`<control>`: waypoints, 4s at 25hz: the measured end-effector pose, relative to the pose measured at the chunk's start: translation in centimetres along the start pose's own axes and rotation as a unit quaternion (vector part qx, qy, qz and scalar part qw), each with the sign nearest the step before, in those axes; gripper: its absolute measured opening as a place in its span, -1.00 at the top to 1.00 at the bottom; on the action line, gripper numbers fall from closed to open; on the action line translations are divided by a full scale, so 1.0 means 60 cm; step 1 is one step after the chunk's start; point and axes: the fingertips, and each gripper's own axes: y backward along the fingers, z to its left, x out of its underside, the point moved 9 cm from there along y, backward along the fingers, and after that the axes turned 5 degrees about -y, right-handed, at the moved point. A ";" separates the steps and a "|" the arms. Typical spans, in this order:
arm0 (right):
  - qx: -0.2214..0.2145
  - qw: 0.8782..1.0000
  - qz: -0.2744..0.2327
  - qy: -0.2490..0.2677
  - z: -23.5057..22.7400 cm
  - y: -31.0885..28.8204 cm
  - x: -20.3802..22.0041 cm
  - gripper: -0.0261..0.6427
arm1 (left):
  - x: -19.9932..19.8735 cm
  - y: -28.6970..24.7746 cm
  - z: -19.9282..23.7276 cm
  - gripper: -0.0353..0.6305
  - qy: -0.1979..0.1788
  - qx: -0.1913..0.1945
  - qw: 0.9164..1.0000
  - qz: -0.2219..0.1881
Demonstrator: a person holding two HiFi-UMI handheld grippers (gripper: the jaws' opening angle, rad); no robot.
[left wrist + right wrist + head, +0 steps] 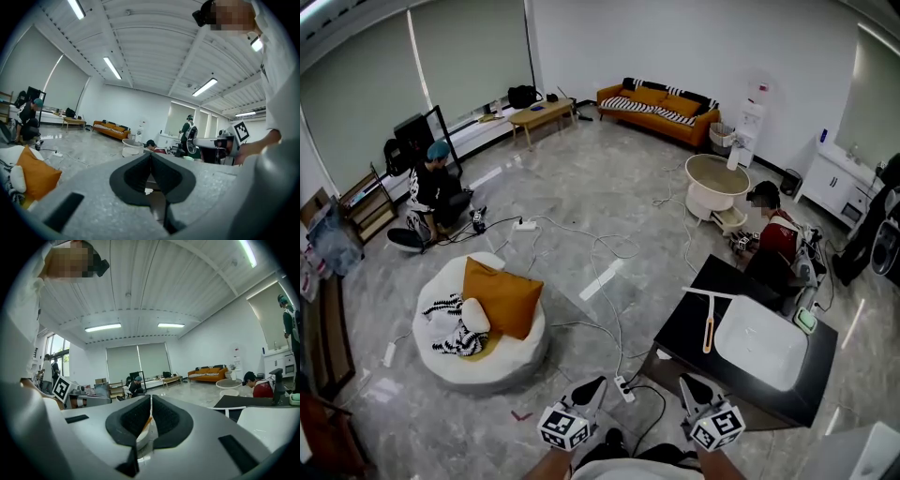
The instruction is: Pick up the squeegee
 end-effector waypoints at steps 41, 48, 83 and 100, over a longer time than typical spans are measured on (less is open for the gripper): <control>0.080 0.995 0.005 -0.062 -0.533 -0.275 -0.065 0.74 | -0.079 -0.574 0.242 0.85 -0.021 0.003 0.999 0.047; 0.170 0.979 0.083 -0.075 -0.544 -0.310 -0.018 0.65 | -0.044 -0.648 0.317 0.85 0.001 0.074 0.995 0.072; 0.284 0.883 0.344 -0.145 -0.637 -0.368 0.142 0.61 | 0.086 -0.673 0.335 0.85 0.081 0.148 0.976 0.135; 0.187 0.939 0.248 -0.149 -0.624 -0.413 0.038 0.67 | -0.015 -0.681 0.325 0.85 0.070 0.131 0.984 0.095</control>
